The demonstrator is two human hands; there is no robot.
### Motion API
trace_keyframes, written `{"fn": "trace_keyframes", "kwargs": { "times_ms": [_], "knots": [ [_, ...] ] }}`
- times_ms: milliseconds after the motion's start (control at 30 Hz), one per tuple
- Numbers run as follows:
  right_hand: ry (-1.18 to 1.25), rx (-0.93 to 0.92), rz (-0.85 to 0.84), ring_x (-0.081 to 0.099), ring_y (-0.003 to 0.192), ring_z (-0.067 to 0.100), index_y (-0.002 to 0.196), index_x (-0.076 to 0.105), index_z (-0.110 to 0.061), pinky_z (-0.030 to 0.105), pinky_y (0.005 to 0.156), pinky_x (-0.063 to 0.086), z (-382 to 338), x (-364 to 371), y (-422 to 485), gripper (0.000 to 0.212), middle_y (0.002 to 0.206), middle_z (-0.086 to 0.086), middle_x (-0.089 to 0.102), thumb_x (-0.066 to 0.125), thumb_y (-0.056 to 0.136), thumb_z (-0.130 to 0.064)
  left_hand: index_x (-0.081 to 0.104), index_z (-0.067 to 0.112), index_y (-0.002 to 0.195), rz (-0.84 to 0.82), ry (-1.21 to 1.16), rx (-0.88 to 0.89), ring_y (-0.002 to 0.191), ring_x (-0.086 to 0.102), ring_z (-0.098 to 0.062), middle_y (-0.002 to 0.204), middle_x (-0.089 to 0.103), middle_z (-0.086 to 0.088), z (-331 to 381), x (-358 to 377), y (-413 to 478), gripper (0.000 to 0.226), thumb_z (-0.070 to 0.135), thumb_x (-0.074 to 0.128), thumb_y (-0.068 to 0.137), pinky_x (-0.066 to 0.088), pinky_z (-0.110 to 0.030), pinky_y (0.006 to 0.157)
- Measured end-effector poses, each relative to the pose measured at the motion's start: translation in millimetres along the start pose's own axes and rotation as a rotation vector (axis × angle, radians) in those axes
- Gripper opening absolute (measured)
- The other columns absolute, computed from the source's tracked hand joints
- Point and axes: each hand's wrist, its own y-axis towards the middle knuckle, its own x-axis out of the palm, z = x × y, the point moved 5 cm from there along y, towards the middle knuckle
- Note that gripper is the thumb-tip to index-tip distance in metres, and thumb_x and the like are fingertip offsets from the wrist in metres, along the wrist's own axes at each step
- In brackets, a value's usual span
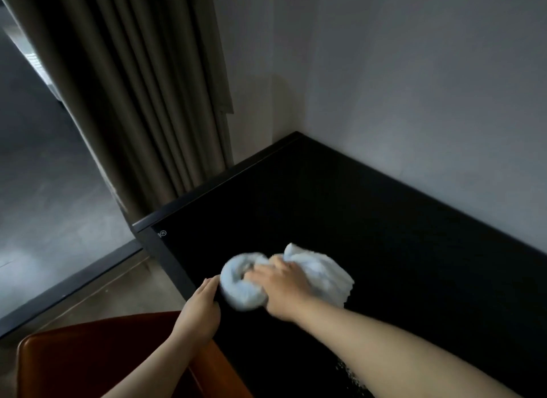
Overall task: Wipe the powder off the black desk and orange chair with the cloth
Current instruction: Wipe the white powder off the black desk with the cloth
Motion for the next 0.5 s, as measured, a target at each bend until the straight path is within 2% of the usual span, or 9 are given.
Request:
{"fn": "trace_keyframes", "kwargs": {
  "times_ms": [100,200,267,300,400,500],
  "knots": [
    [0.029,-0.221,-0.057,0.040,0.108,0.022,0.110,0.052,-0.035,0.044,0.091,0.034,-11,0,-53,0.033,0.113,-0.007,0.050,0.054,0.083,-0.018,0.011,0.015,0.150,-0.115,0.045,0.025,0.146,-0.002,-0.017,0.158,0.012,-0.002,2,2,-5,0.071,-0.005,0.036,0.087,0.009,-0.025,0.114],
    [0.075,-0.217,-0.292,0.047,0.106,0.018,0.107,0.057,-0.037,0.041,0.099,0.036,3,-13,-87,0.027,0.109,-0.006,0.057,0.052,0.084,-0.023,0.003,0.019,0.151,-0.204,0.081,0.018,0.145,-0.006,-0.019,0.159,0.006,-0.003,1,1,-10,0.069,0.002,0.036,0.093,0.011,-0.028,0.115],
    [0.127,-0.196,-0.362,0.054,0.101,0.017,0.106,0.059,-0.034,0.041,0.093,0.043,9,-30,-87,0.029,0.107,-0.004,0.061,0.054,0.082,-0.018,0.006,0.020,0.151,-0.203,0.086,0.014,0.146,-0.001,-0.019,0.158,0.008,-0.002,0,-2,-11,0.065,0.005,0.035,0.095,0.012,-0.028,0.115],
    [0.121,-0.190,-0.319,0.054,0.101,0.018,0.107,0.059,-0.034,0.041,0.090,0.043,8,-37,-80,0.031,0.108,-0.003,0.061,0.055,0.081,-0.016,0.009,0.018,0.150,-0.172,0.083,0.014,0.146,0.004,-0.019,0.158,0.012,-0.002,-1,-4,-11,0.063,0.004,0.035,0.095,0.014,-0.028,0.115],
    [-0.019,-0.095,-0.036,0.047,0.106,0.025,0.111,0.047,-0.038,0.042,0.090,0.036,-19,-39,-45,0.032,0.122,-0.005,0.051,0.052,0.084,-0.022,0.016,0.014,0.149,-0.062,0.082,-0.018,0.145,0.013,-0.019,0.156,0.018,-0.002,-11,-12,-11,0.063,0.001,0.035,0.091,0.018,-0.029,0.115],
    [-0.004,-0.024,-0.062,0.034,0.121,0.026,0.126,0.042,-0.038,0.044,0.098,0.030,-53,-5,-27,0.048,0.139,-0.012,0.039,0.053,0.084,-0.017,0.016,0.014,0.149,-0.044,0.123,-0.038,0.145,0.009,-0.018,0.157,0.015,-0.001,-20,-14,-18,0.068,0.003,0.039,0.087,0.018,-0.032,0.115]
  ]
}}
